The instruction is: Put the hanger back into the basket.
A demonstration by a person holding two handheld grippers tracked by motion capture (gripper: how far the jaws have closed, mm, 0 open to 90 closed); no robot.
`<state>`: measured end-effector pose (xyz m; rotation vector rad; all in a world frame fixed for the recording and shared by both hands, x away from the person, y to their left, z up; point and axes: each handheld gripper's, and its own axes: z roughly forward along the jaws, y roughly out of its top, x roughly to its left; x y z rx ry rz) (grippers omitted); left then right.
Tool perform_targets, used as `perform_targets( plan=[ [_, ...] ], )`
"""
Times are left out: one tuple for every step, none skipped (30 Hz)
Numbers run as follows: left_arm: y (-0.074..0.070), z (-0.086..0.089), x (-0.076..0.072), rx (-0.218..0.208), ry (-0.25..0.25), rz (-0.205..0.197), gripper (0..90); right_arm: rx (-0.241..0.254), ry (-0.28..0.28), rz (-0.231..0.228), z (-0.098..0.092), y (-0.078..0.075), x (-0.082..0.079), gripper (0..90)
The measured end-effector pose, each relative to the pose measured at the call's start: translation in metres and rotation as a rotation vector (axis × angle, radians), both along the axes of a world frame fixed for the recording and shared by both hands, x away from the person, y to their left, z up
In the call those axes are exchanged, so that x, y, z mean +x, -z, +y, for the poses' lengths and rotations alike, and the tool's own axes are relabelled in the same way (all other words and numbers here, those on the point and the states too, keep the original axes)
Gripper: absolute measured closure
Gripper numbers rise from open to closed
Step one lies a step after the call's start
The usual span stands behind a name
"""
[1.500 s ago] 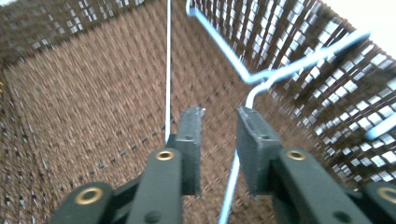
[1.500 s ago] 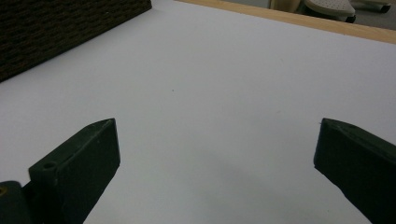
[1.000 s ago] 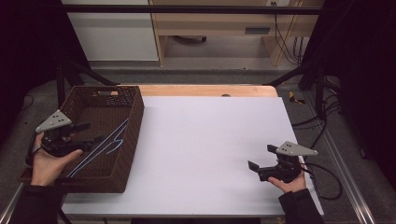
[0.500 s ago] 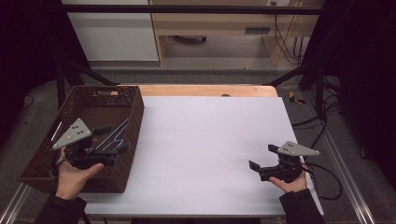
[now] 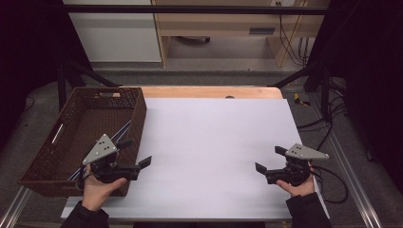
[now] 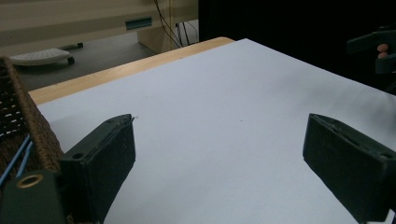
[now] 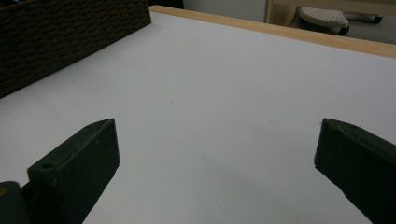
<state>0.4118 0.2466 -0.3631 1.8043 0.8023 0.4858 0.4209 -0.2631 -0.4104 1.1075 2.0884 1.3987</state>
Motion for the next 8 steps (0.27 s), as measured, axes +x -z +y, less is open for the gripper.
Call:
perform_targets(
  plan=[
    [0.002, 0.000, 0.000, 0.010, 0.000, 0.007, 9.1, -0.001, 0.001, -0.001, -0.001, 0.000, 0.000, 0.5],
    [0.004, 0.000, 0.000, 0.015, -0.008, 0.005, 9.0, 0.002, 0.000, -0.003, -0.001, -0.001, 0.000, 0.5],
    [0.006, 0.000, 0.000, 0.015, -0.008, 0.007, 9.1, 0.006, 0.000, -0.002, -0.001, -0.001, -0.001, 0.5],
    [0.008, 0.000, 0.001, 0.015, -0.006, 0.014, 9.0, 0.006, 0.000, -0.004, -0.001, -0.001, -0.001, 0.5],
    [0.010, 0.001, 0.001, 0.020, -0.007, 0.017, 8.8, 0.005, -0.002, -0.005, -0.002, -0.001, -0.001, 0.5],
    [0.011, 0.001, 0.001, 0.020, -0.011, 0.016, 8.8, 0.008, -0.002, -0.007, -0.002, -0.002, -0.001, 0.5],
    [0.013, 0.001, 0.002, 0.015, -0.012, 0.019, 8.8, 0.007, 0.000, -0.007, -0.002, -0.002, -0.001, 0.5],
    [0.013, 0.002, 0.002, 0.015, -0.011, 0.022, 8.8, 0.008, 0.001, -0.008, -0.003, -0.002, -0.001, 0.5]
  ],
)
